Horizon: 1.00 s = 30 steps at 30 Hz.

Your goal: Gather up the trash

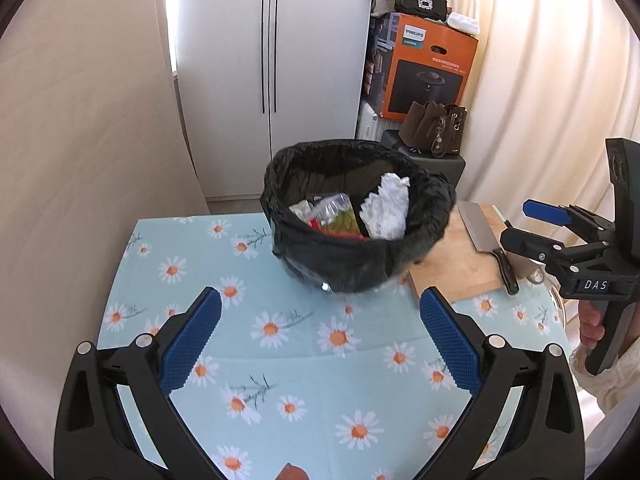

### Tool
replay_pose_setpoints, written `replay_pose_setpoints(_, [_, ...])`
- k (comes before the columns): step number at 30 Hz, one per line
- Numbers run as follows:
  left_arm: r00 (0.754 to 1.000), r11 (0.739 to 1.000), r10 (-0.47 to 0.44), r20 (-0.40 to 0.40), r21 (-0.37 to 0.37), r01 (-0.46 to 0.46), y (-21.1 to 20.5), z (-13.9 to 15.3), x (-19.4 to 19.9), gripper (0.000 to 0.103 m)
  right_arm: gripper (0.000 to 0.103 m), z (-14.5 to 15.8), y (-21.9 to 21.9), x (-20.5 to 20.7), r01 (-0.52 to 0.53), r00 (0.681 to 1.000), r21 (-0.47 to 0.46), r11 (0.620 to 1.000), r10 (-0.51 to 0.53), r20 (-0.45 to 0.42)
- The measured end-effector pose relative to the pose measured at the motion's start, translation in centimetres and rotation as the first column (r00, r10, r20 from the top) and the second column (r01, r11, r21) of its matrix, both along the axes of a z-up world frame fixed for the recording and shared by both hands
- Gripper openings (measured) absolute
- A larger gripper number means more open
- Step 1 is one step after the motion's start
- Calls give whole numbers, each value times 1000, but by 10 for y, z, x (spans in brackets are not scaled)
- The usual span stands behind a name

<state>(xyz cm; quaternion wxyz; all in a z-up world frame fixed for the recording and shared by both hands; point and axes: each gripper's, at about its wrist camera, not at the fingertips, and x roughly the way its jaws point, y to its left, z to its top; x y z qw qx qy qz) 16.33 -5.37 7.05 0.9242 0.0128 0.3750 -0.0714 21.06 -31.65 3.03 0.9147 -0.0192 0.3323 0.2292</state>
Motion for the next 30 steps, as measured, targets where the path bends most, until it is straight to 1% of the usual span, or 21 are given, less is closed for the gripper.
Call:
replay_pose_setpoints(4, [1000, 1000, 6, 3, -10, -6, -9, -9, -26, 97, 90, -10, -6, -25, -13, 1000, -7, 1000, 13, -1])
replay_pose_setpoints(8, [1000, 1000, 24, -2, 3, -24, -15, -20, -48, 97, 90, -20, -13, -44, -16, 1000, -4, 1000, 16, -8])
replay_pose_setpoints(16, [998, 998, 56, -28, -13, -56, -24, -37, -81, 97, 90, -41, -23, -74, -1, 998, -8, 1000, 1, -60])
replay_pose_setpoints(20, [997, 998, 69, -19, -6, -69, -27, -41, -87, 97, 90, -43, -26, -81, 2, 998, -30, 1000, -4, -57])
replay_pose_setpoints(24, [998, 998, 53, -15, -21, -53, -28, -44, -86, 97, 90, -42, -28, -86, 13, 999, -42, 999, -14, -31])
replay_pose_setpoints(26, [999, 999, 53, -11, -9, -53, -29, -45, -83, 97, 90, -41, -30, -86, 28, 999, -40, 999, -29, -16])
replay_pose_setpoints(30, [999, 999, 37, 6, 26, -37, -33, -43, -80, 97, 90, -41, -36, -84, 51, 998, -27, 998, -51, -21])
